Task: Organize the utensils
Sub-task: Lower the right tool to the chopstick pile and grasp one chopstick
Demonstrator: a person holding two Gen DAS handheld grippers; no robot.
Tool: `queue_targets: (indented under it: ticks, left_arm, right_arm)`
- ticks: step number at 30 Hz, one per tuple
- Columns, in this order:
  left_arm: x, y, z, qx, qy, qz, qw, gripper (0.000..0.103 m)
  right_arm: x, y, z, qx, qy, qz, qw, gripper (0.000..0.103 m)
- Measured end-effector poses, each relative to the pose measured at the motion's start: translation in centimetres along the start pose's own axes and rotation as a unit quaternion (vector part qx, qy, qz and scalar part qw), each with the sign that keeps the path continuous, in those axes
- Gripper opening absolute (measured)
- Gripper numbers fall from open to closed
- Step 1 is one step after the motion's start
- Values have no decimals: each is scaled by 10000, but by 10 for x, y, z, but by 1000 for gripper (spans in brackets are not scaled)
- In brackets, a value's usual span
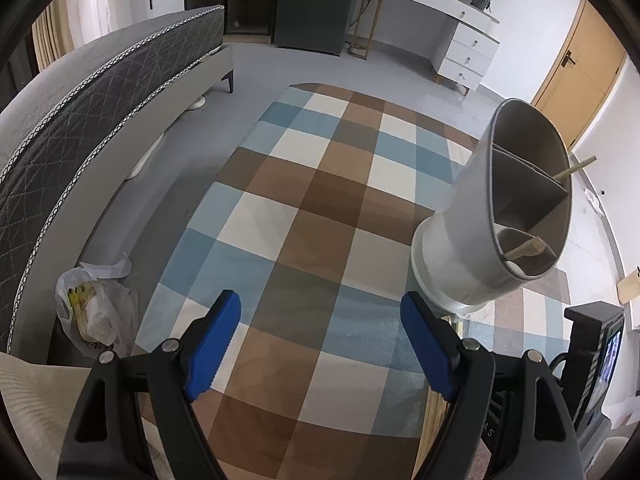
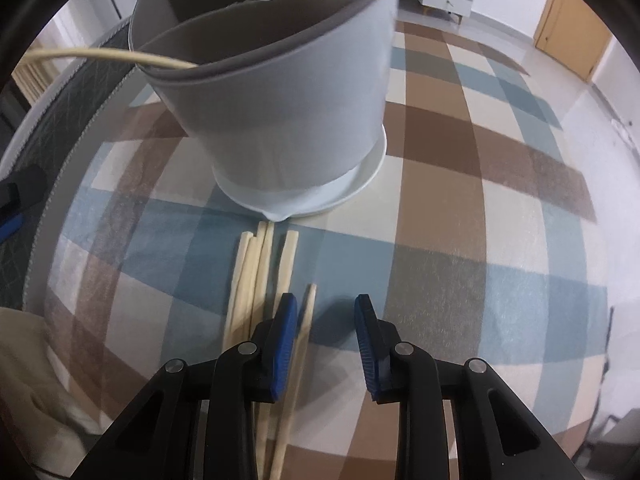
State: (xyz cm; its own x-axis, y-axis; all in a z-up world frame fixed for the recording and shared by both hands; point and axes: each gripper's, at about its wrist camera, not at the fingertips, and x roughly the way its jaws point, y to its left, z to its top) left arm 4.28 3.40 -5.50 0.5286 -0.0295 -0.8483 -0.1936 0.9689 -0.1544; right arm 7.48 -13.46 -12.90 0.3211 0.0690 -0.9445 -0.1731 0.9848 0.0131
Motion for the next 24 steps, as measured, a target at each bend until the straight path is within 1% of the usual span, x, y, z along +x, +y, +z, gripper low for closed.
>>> queue_targets:
  ticks: [3, 6, 10, 13, 15, 18, 21, 24]
  left_arm:
    - [2, 2, 1, -22, 5, 64, 10000, 79]
    - [4, 4, 2, -58, 31, 85, 9999, 79]
    - [6, 7, 1, -21, -7, 223, 9997, 79]
    - [12, 8, -1, -6, 64, 239, 9997, 79]
    - [16, 5, -5, 118, 97, 219, 9996, 79]
    - [32, -11, -19, 612, 464, 41, 9970, 79]
    - [48, -28, -35, 1035, 922, -151, 9902, 79]
    - [57, -43, -47, 1353, 1169, -245, 9836, 79]
  right_arm:
    - [2, 7, 0, -186, -37, -191, 9996, 26]
    - [1, 7, 1, -160, -50, -172, 9997, 22]
    - [1, 3, 1, 25, -81, -169, 9998, 4]
    - [2, -7, 1, 224, -91, -1, 9997, 3]
    - [1, -15, 3, 345, -94, 65, 9993, 3]
    - [-9, -30, 4, 691, -282, 256, 9969, 3]
    - [-25, -45, 5, 1013, -571, 429, 9923, 3]
    - [-44, -60, 3, 1277, -921, 540, 9860, 3]
